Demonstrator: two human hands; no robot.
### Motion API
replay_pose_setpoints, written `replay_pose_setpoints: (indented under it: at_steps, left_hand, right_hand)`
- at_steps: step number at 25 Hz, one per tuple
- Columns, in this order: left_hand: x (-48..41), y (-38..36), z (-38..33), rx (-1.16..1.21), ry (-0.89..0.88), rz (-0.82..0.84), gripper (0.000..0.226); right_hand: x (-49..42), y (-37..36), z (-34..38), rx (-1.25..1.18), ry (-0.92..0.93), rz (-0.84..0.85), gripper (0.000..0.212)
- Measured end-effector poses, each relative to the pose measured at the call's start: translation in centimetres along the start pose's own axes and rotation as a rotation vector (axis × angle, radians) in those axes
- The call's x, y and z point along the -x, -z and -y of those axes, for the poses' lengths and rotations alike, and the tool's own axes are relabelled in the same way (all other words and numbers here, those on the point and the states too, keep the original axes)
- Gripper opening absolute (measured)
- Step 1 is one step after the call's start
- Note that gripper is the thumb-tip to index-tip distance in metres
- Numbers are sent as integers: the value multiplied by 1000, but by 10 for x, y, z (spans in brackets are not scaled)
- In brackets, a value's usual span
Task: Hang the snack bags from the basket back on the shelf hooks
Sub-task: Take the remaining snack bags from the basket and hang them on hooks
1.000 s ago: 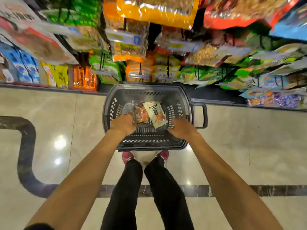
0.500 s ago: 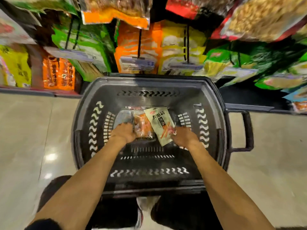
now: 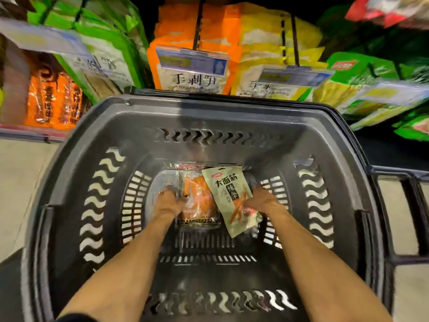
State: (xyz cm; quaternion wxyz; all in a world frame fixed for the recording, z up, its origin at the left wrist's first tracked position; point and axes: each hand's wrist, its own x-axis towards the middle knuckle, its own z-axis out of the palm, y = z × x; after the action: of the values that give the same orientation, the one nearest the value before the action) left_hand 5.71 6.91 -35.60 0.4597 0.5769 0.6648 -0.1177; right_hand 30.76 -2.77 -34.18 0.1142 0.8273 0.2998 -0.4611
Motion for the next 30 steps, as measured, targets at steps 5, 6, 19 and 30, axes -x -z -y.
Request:
replay_pose_setpoints:
  at_steps: [5,6,19,30]
  left_hand:
    - [-27,-20,7,269,141,56,59]
    - [-36,-25,13,303,154,62,60]
    - [19,1,-5,450,186,183,35]
    - [216,161,-9,513,8,152,35]
  right_hand:
    - [-11,-19,-2,-138,22,-105,88]
    - [-13,-23,-2,-137,12,-126,89]
    - [26,-25,-8,-368,-24,-72,32]
    - [242,51,28,-606,64,-179,34]
